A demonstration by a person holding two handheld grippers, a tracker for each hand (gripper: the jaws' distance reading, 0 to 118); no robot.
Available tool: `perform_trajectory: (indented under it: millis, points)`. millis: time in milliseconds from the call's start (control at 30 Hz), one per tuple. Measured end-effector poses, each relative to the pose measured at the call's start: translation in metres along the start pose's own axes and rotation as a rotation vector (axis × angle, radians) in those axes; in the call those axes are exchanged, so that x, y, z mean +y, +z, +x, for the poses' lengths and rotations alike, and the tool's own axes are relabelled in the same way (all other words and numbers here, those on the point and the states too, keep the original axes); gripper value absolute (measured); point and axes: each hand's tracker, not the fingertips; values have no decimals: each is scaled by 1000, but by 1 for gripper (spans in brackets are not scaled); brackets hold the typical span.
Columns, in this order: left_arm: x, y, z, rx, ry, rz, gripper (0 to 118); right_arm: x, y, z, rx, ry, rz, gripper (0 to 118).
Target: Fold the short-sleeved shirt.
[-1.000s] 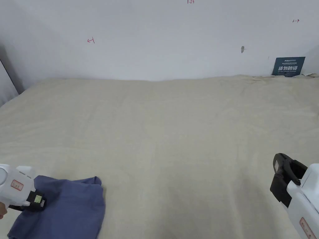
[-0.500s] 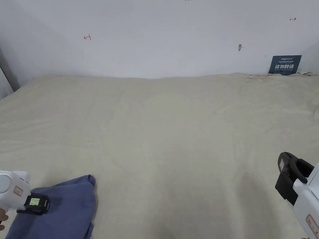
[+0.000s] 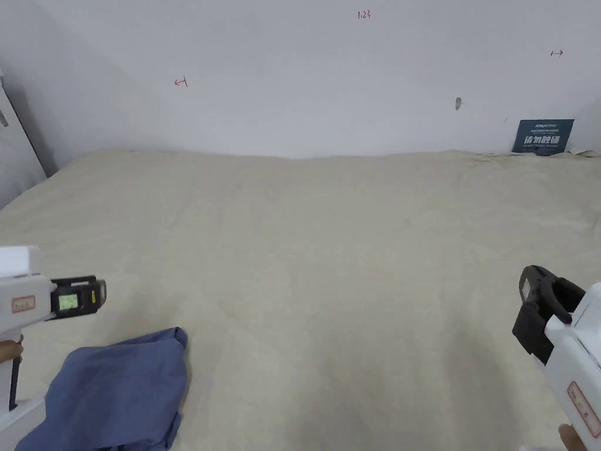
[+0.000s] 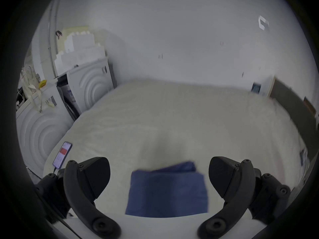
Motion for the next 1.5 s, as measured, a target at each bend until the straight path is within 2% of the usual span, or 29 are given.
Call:
perform_trajectory:
  millis: [200,267,367,500,567,700,933,1500]
  points:
    - [20,49,23,-88,15,203,116,15,1,-3,15,15,40,1]
    - [22,63,36,-79,-18,263,111,18,1,-4,17,19,54,1]
    - [17,79,56,-87,-35,380,83,22,1,-5,18,22,69,1]
    - [6,90,87,-41,-54,491,34,23,3,-7,13,36,84,1]
    - [-1,92,103,-19,-96,536,23,23,4,-8,10,33,88,1]
    - [-20,91,130,-62,-87,585,7,20,7,-10,-1,35,98,1]
    - [-61,73,168,-77,-134,639,0,9,10,-14,-24,45,108,1]
    - [-95,70,215,-134,-158,634,0,-18,5,-5,-74,87,116,1]
